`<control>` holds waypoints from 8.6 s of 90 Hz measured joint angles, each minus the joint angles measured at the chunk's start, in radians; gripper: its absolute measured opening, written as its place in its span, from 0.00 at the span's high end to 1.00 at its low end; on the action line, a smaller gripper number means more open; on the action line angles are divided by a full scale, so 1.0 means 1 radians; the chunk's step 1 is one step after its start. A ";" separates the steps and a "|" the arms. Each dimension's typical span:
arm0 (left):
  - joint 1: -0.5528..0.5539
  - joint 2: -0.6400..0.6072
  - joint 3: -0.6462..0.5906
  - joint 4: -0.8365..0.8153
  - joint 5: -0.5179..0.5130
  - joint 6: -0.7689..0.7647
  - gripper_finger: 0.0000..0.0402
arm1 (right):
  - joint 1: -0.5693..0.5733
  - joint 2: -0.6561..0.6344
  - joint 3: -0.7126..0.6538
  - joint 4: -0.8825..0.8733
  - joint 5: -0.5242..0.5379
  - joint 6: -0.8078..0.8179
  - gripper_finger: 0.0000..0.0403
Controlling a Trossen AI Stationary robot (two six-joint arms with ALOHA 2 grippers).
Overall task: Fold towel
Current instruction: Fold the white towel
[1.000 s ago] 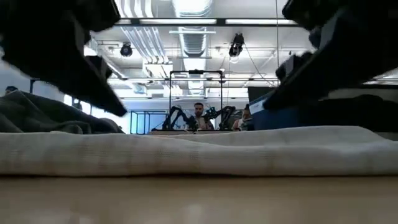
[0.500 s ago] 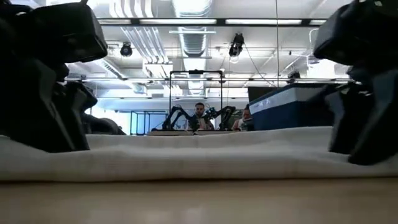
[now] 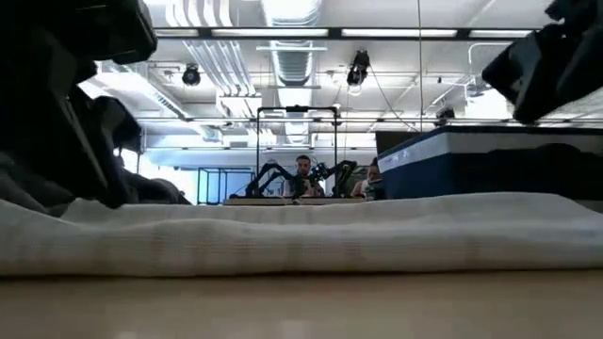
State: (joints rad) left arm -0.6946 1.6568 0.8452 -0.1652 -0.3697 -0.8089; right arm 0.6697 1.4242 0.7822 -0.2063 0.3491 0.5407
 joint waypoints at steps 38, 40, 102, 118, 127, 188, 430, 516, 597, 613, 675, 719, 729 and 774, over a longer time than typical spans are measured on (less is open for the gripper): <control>-0.016 0.007 -0.004 -0.134 -0.166 -0.009 0.72 | -0.226 0.092 -0.070 0.113 0.100 -0.154 0.54; -0.016 0.008 -0.004 -0.134 -0.166 -0.012 0.72 | -0.249 0.105 -0.079 0.138 0.072 -0.161 0.54; -0.073 -0.039 -0.108 -0.152 -0.126 -0.216 0.72 | -0.315 0.030 -0.058 -0.005 -0.194 -0.082 0.58; -0.075 -0.140 -0.049 -0.141 -0.197 -0.137 0.72 | -0.248 -0.116 -0.053 -0.159 -0.332 0.176 0.56; -0.074 -0.162 -0.036 -0.123 -0.259 -0.100 0.72 | -0.152 -0.178 -0.075 -0.260 -0.322 0.427 0.54; -0.069 -0.119 -0.036 -0.046 -0.300 -0.041 0.72 | 0.284 -0.166 -0.385 -0.005 0.118 1.398 0.31; 0.176 0.356 0.730 -0.565 0.011 0.432 0.72 | 0.167 -0.067 0.271 -0.618 0.174 0.959 0.98; 0.114 0.237 0.224 0.084 -0.066 0.223 0.72 | -0.162 0.265 0.328 0.074 0.006 0.617 0.98; -0.007 -0.007 0.017 -0.104 -0.032 -0.049 0.72 | -0.200 0.443 0.507 0.137 0.014 0.495 0.88; 0.006 -0.006 -0.063 0.050 -0.032 -0.041 0.72 | -0.213 0.443 0.507 0.138 0.050 0.495 0.85; 0.011 -0.006 -0.073 0.069 -0.031 -0.034 0.72 | -0.241 0.669 0.577 0.336 0.014 0.525 0.72; 0.011 -0.097 -0.073 0.009 0.068 -0.084 0.72 | -0.249 0.572 0.640 0.068 -0.010 0.288 0.40; 0.005 -0.176 -0.073 0.007 0.099 -0.126 0.72 | -0.249 0.510 0.667 -0.080 -0.019 0.196 0.37; 0.048 -0.074 -0.073 0.409 -0.056 0.075 0.72 | -0.121 0.446 0.405 0.220 -0.057 -0.174 0.45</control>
State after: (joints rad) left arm -0.6466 1.5824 0.7723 0.2435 -0.4255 -0.7340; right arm 0.5486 1.8700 1.1870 0.0132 0.2921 0.3667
